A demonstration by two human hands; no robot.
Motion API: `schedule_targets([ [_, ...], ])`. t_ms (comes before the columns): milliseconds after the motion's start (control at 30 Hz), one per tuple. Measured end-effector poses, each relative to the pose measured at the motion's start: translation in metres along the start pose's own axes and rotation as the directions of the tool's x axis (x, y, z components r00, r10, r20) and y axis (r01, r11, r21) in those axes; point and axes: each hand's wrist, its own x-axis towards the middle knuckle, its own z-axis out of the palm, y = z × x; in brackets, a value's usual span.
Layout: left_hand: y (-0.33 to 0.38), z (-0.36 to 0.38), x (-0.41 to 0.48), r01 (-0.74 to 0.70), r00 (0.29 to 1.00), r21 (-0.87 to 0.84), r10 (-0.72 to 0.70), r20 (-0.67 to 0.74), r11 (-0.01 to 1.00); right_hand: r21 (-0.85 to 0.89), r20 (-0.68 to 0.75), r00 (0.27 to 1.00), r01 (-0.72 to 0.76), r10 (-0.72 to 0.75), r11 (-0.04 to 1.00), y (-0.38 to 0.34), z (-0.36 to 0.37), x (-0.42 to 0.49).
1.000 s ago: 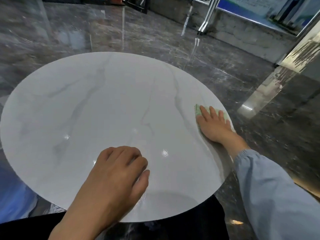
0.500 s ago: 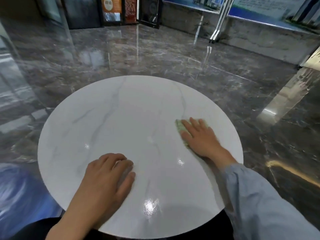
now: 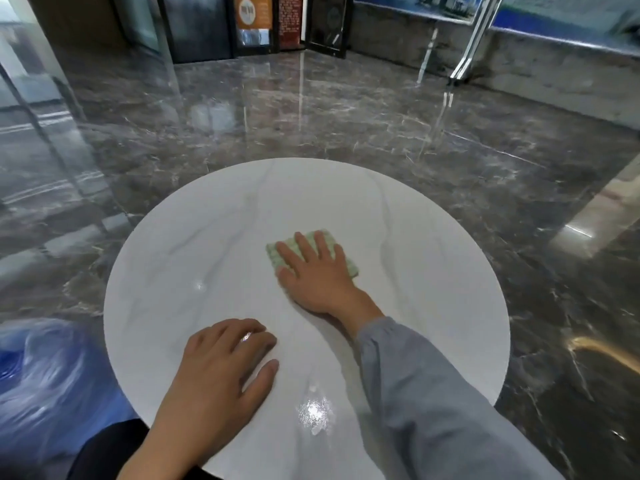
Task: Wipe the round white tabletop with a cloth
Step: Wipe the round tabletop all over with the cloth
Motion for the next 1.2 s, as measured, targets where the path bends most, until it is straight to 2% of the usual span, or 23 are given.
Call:
schedule_targets([
  [67, 0.003, -0.001, 0.000, 0.011, 1.000, 0.007, -0.011, 0.008, 1.000, -0.007, 0.016, 0.993, 0.121, -0.121, 0.993, -0.025, 0.009, -0.006],
  [133, 0.004, -0.003, 0.000, 0.019, 1.000, 0.006, -0.020, 0.017, 1.000, 0.022, 0.004, 0.993, 0.120, -0.121, 0.992, -0.011, 0.001, -0.008],
  [267, 0.007, -0.007, -0.001, 0.046, 0.998, -0.007, -0.046, 0.044, 0.999, -0.059, -0.063, 0.989, -0.136, 0.132, 0.989, 0.084, -0.028, -0.011],
  [333, 0.006, -0.006, 0.000, 0.046, 0.997, 0.001, -0.046, 0.059, 0.999, -0.012, -0.072, 0.948, -0.312, 0.311, 0.950, 0.145, -0.046, -0.025],
  [400, 0.006, -0.005, 0.000, 0.048, 0.997, -0.011, -0.047, 0.055, 0.999, 0.069, -0.080, 0.874, -0.475, 0.479, 0.877, 0.198, -0.061, -0.043],
  [500, 0.007, -0.005, 0.002, 0.048, 0.998, -0.011, -0.048, 0.046, 0.999, 0.087, -0.070, 0.803, -0.586, 0.591, 0.806, 0.238, -0.075, -0.049],
  [600, 0.005, -0.002, 0.002, 0.038, 0.999, -0.006, -0.038, 0.036, 0.999, 0.134, -0.019, 0.751, -0.652, 0.659, 0.747, 0.235, -0.075, -0.026],
  [667, 0.004, -0.001, 0.003, 0.032, 0.999, -0.001, -0.032, 0.025, 0.999, 0.134, 0.001, 0.776, -0.626, 0.631, 0.769, 0.211, -0.075, -0.002],
  [733, 0.002, 0.000, 0.004, 0.041, 0.999, -0.005, -0.041, 0.026, 0.999, 0.116, -0.004, 0.854, -0.517, 0.521, 0.848, 0.171, -0.070, 0.025],
  [867, 0.001, 0.001, 0.004, 0.071, 0.997, 0.000, -0.071, 0.016, 0.997, 0.040, 0.041, 0.986, -0.163, 0.162, 0.986, 0.058, -0.045, 0.062],
  [967, -0.001, 0.002, 0.004, 0.099, 0.994, 0.010, -0.099, 0.038, 0.995, 0.006, 0.051, 0.997, 0.063, -0.064, 0.998, 0.002, -0.021, 0.057],
  [1067, 0.001, 0.002, 0.003, 0.136, 0.989, 0.019, -0.136, 0.051, 0.991, 0.007, 0.032, 0.995, 0.099, -0.099, 0.995, 0.009, -0.021, 0.051],
  [1200, 0.003, 0.002, 0.004, 0.163, 0.985, 0.051, -0.165, 0.039, 0.985, 0.024, 0.025, 0.996, -0.084, 0.083, 0.996, 0.084, -0.043, 0.051],
])
